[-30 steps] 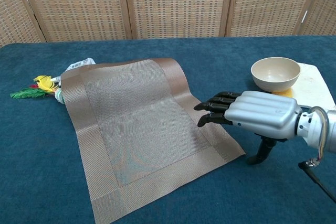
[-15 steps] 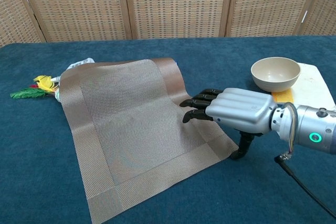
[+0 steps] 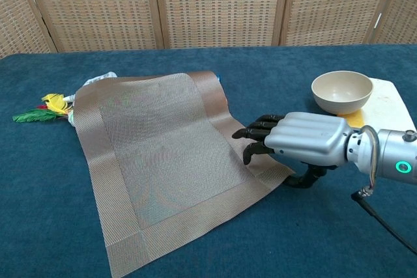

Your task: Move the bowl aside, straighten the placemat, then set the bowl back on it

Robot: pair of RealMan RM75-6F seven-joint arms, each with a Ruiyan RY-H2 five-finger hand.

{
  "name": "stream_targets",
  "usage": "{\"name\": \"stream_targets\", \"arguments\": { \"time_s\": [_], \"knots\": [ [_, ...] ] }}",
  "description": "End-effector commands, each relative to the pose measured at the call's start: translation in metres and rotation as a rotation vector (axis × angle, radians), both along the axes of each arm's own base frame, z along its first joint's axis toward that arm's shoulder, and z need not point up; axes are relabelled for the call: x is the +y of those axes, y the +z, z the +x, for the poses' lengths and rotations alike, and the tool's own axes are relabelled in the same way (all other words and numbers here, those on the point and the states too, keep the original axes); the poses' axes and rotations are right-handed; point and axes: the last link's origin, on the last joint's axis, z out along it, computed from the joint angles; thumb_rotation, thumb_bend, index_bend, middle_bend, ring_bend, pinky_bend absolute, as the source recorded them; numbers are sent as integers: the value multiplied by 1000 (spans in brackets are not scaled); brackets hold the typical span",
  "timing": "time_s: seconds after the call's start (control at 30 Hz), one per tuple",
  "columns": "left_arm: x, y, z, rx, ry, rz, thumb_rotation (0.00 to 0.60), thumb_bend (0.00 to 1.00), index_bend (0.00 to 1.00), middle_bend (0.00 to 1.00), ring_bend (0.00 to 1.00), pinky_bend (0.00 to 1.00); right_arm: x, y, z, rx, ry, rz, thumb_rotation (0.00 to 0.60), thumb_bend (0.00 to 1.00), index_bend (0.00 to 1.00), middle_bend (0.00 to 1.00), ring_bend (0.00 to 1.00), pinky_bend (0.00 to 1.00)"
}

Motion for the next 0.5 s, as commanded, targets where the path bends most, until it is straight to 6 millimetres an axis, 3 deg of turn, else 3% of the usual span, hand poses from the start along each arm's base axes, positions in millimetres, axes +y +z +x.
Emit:
{"name": "stream_targets", "arguments": {
  "time_s": [0.03,0.2,0.37,0.5],
  "knots": [
    [0,-1,0,2,-3,-2,600,0,0,0,0,0,-1,3,-3,-11,-3,-3,600,623,290,0,0,0],
    [-1,-2,1,4,-7,-6,600,0,0,0,0,0,-1,4,-5,-22,-2,1,600,624,363,0,0,0],
    [-1,-3,2,5,-9,-10,600,0,0,0,0,0,0,4,-5,-52,5,2,600,625,608,0,0,0],
    [-1,-4,2,5,-9,-13,600,0,0,0,0,0,4,4,-6,-78,26,24,600,629,701,0,0,0]
  ]
}}
